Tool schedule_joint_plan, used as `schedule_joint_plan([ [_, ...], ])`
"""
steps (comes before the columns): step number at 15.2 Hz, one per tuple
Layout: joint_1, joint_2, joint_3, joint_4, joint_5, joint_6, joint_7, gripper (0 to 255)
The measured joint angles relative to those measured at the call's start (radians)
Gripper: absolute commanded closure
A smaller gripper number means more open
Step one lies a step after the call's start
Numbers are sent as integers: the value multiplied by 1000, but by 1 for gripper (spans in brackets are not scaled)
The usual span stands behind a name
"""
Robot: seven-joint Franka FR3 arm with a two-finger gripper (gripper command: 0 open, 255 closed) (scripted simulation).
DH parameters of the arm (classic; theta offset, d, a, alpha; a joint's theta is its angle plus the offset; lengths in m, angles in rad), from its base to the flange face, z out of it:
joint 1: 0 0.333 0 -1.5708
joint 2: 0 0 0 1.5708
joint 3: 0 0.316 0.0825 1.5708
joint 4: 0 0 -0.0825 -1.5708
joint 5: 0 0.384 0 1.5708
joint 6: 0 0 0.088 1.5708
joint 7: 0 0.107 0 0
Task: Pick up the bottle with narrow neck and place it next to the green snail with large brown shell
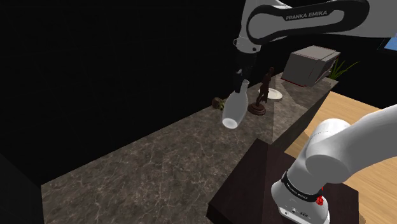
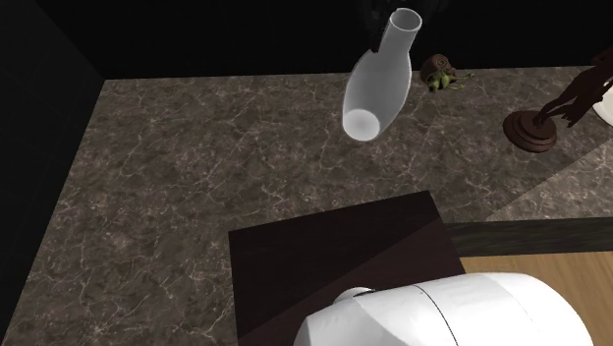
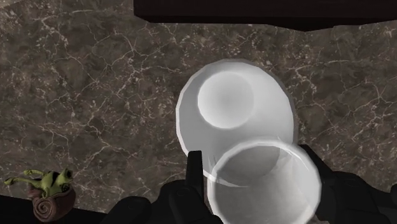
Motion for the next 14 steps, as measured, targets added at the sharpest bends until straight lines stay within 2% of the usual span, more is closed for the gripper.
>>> schedule_joint_plan([
  [7,-44,163,-132,95,-32,78,-162,255],
  [14,-78,368,-249,230,2,152,-332,255],
])
